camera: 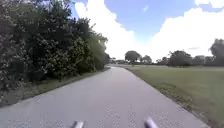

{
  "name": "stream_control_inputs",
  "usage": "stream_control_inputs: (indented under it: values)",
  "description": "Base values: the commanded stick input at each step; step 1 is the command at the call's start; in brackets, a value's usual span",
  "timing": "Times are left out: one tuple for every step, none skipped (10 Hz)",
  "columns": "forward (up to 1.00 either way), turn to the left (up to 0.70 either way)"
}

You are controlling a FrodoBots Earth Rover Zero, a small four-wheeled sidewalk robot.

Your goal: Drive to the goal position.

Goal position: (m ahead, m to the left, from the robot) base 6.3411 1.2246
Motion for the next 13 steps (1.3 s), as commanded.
stream_control_inputs:
  values:
    - [0.7, 0.02]
    - [0.7, 0.02]
    - [0.7, 0.02]
    - [0.7, 0.02]
    - [0.7, 0.02]
    - [0.7, 0.02]
    - [0.7, 0.02]
    - [0.7, 0.02]
    - [0.7, 0.02]
    - [0.7, 0.02]
    - [0.7, 0.02]
    - [0.7, 0.02]
    - [0.7, 0.02]
